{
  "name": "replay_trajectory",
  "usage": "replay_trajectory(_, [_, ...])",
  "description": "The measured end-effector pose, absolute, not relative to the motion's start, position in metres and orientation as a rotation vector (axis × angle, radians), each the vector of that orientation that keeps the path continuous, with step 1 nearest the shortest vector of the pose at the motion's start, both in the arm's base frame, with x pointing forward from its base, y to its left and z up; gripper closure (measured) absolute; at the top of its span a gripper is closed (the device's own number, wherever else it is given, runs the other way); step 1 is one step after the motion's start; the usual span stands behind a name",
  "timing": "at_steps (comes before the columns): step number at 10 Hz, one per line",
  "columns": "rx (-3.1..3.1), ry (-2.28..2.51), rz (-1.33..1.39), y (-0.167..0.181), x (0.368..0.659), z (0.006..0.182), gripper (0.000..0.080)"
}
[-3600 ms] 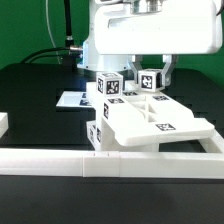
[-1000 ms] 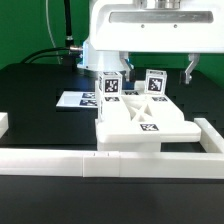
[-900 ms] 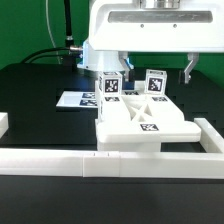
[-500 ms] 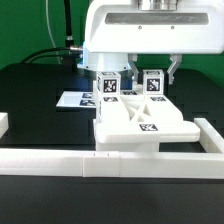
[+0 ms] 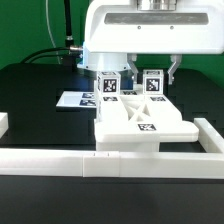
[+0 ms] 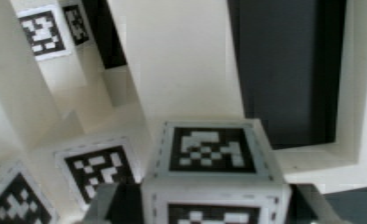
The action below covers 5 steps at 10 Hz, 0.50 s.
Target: Assemble chair
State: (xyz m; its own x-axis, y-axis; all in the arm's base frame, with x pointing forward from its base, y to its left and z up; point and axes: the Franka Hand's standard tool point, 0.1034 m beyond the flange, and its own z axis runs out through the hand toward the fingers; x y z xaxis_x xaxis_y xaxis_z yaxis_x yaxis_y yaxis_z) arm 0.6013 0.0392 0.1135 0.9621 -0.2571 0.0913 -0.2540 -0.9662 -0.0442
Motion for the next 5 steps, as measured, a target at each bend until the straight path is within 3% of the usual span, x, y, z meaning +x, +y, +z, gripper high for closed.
replay_trajectory(5, [-2.893, 1.045, -0.164, 0.0441, 0.6031, 0.113, 0.0514])
